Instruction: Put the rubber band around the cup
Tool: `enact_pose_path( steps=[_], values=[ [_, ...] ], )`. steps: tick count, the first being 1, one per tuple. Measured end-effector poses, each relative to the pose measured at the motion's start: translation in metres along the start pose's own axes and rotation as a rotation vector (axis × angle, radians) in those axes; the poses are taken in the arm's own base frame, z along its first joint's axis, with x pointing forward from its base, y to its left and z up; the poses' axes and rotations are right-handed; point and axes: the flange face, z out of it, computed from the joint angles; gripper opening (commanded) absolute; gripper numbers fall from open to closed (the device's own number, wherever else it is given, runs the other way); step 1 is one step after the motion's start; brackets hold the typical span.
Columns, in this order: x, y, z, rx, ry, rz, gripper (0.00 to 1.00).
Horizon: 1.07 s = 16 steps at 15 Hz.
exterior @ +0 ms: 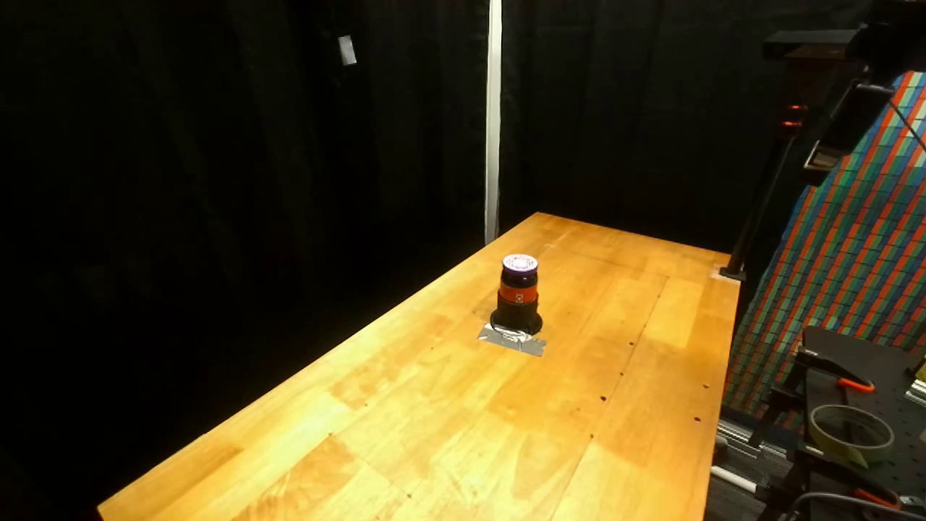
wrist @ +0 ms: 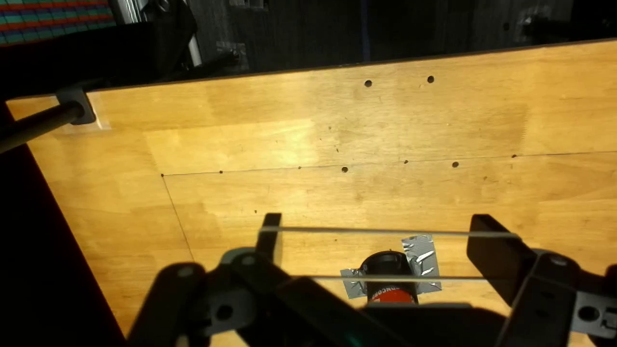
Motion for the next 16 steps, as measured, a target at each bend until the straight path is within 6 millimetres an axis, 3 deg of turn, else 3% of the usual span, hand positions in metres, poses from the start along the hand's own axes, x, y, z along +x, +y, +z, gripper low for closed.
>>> enact_pose_path(
  steps=[4,8,14,16],
  values=[
    [0.05,-0.023,0.01,-0.001,-0.077,-0.038,1.0],
    [0.116,-0.042,0.029,0.041,-0.09,-0.046,1.0],
    [0.222,-0.068,0.077,0.099,-0.034,-0.038,1.0],
    [0.248,-0.072,0.095,0.106,-0.037,-0.036,1.0]
  ],
)
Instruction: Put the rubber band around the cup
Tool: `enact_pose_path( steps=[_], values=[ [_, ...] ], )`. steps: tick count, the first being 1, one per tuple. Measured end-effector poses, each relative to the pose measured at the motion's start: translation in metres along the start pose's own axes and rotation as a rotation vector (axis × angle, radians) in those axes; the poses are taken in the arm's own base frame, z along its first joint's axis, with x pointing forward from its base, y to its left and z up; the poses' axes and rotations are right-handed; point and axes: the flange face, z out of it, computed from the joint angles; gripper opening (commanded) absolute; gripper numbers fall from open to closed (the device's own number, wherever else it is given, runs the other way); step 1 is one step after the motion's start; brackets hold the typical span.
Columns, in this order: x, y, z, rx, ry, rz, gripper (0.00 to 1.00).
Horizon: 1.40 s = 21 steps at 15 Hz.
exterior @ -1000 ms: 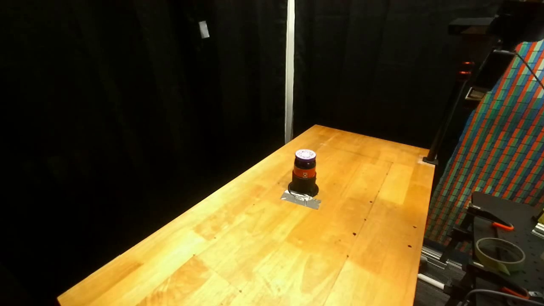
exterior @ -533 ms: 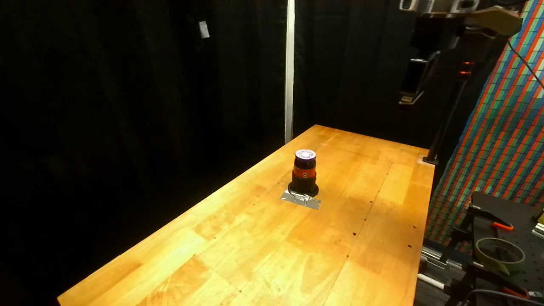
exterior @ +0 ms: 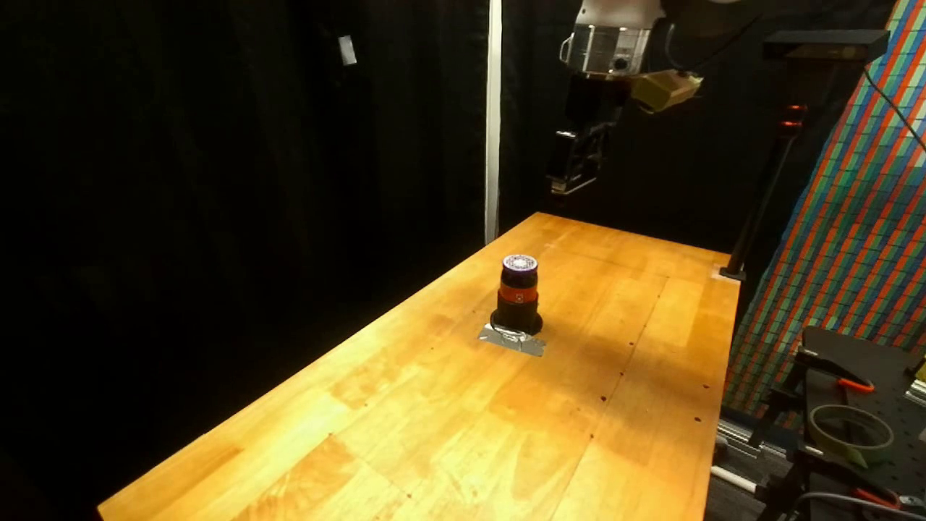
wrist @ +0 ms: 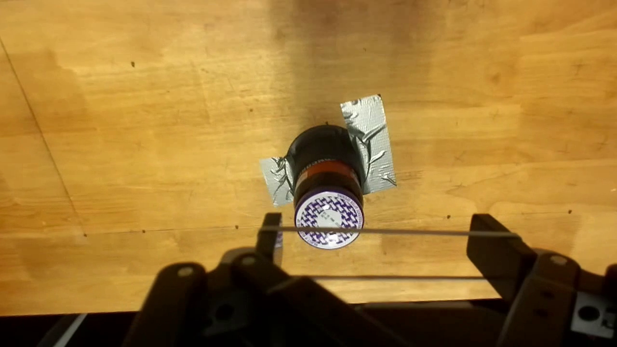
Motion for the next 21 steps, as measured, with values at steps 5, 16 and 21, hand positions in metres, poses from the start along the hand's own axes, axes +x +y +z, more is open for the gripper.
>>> enact_pose_path(
  steps=[5,16,21],
  values=[
    [0.049,0.0,0.039,0.014,-0.014,0.021,1.0],
    [0.096,0.01,0.127,-0.011,-0.029,0.087,1.0],
    [0.102,0.018,0.156,-0.028,-0.037,0.118,1.0]
  ],
)
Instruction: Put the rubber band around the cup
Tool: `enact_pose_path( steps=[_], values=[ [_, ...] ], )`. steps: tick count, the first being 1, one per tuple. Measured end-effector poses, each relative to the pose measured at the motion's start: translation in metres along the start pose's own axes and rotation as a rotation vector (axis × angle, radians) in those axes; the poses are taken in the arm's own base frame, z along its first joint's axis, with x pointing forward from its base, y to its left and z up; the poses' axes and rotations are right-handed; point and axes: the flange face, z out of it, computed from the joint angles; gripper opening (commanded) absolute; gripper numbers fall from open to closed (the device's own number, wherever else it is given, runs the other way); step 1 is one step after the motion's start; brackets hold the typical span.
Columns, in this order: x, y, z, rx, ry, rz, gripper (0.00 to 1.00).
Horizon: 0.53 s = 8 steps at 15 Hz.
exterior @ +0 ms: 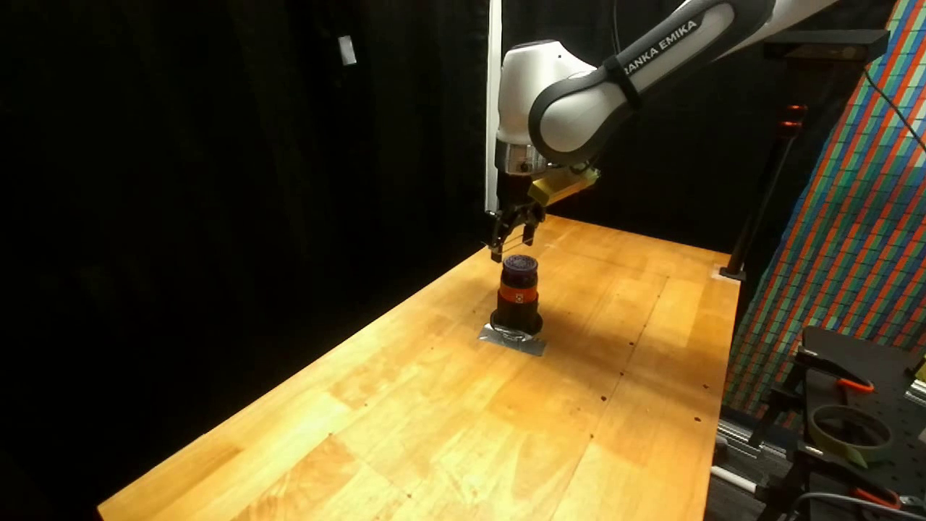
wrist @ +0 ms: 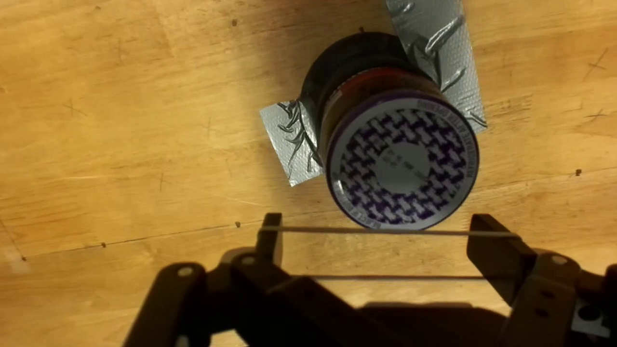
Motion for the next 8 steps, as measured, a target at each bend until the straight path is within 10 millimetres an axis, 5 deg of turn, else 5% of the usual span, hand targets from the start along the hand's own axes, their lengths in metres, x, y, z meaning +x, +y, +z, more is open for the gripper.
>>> enact_pose_path(
  steps=[8],
  values=[
    [0.001,0.003,0.032,-0.008,-0.012,0.031,1.0]
  ],
)
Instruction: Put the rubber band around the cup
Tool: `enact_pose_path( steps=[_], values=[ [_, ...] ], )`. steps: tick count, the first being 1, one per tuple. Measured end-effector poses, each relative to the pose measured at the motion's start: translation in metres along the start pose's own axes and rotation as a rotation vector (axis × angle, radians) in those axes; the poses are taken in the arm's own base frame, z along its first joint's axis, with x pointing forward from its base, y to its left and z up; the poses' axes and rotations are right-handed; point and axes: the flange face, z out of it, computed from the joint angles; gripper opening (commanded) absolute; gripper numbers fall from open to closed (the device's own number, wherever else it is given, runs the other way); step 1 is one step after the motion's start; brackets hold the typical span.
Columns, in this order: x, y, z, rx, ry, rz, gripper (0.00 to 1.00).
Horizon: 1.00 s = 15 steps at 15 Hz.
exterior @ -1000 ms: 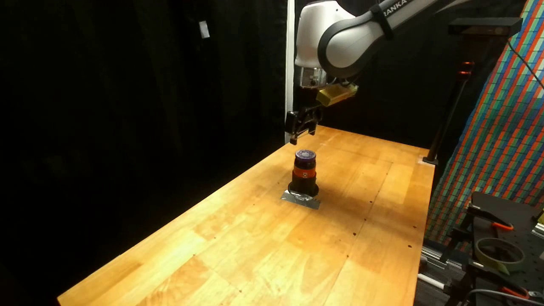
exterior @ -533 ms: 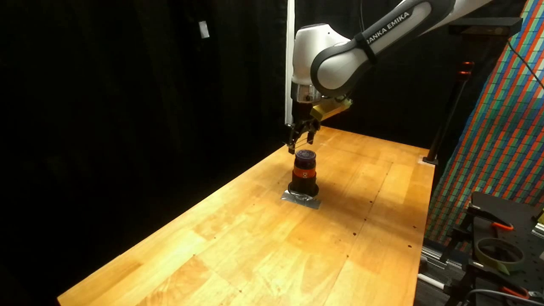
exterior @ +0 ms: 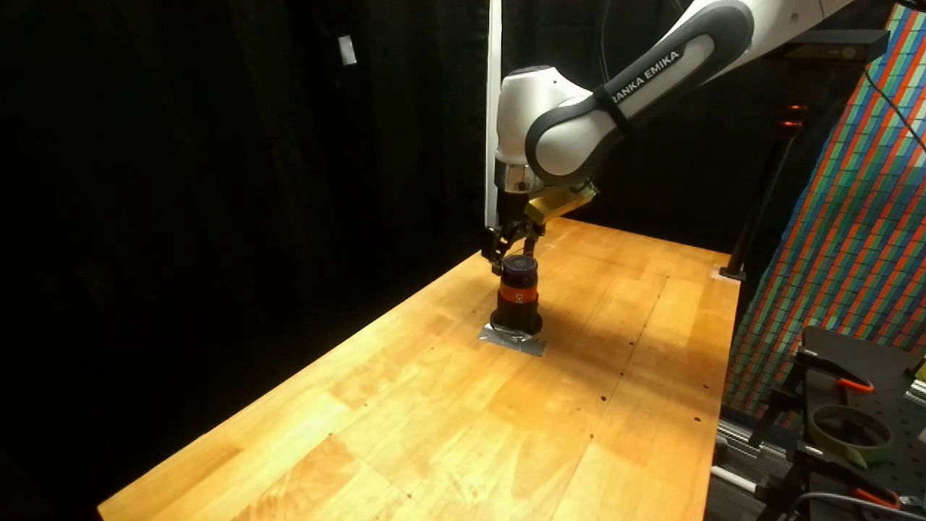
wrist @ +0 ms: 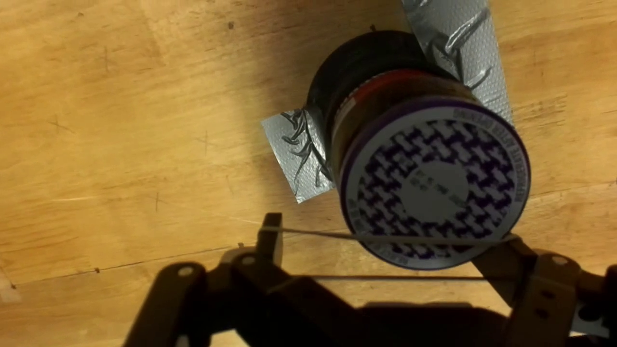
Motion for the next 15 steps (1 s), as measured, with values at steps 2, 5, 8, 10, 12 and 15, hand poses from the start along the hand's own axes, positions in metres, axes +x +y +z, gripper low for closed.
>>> enact_pose_path(
  steps=[2,5,8,10,12,15],
  values=[
    [-0.001,-0.001,0.001,0.003,-0.006,0.003,1.0],
    [-0.003,-0.002,0.001,0.012,-0.038,0.014,1.0],
    [-0.008,-0.005,0.0,0.013,-0.101,0.02,1.0],
    [-0.013,-0.006,0.001,0.01,-0.156,0.013,1.0],
    [-0.019,-0.006,0.003,0.01,-0.211,0.001,1.0],
    [-0.024,-0.005,0.005,0.008,-0.263,-0.012,1.0]
  ],
)
